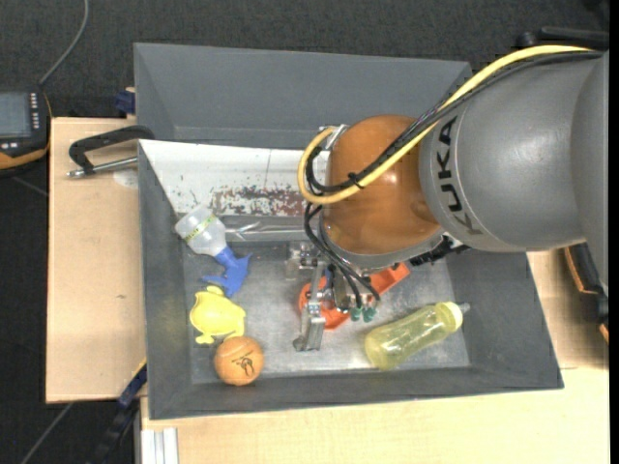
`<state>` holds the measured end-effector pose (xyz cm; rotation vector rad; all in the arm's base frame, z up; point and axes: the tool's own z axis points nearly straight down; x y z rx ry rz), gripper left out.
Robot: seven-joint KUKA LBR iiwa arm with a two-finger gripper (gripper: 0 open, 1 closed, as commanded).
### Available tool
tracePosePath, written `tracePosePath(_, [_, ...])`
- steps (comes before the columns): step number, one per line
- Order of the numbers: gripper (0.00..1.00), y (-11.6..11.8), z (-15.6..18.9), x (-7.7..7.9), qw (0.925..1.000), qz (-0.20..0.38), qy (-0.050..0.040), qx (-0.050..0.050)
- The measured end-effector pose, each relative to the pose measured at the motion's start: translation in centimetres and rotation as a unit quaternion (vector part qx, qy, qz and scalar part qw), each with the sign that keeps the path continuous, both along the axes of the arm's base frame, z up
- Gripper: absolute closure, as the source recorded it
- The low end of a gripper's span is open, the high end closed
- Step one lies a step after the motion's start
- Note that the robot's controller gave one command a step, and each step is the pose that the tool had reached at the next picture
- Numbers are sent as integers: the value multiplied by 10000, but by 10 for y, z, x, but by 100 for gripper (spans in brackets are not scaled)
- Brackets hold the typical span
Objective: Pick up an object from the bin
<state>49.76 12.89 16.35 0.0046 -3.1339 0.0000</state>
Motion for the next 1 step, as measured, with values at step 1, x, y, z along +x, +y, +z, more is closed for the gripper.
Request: tracePosePath(1, [0,-1,4,2,10000,-12,-43,8])
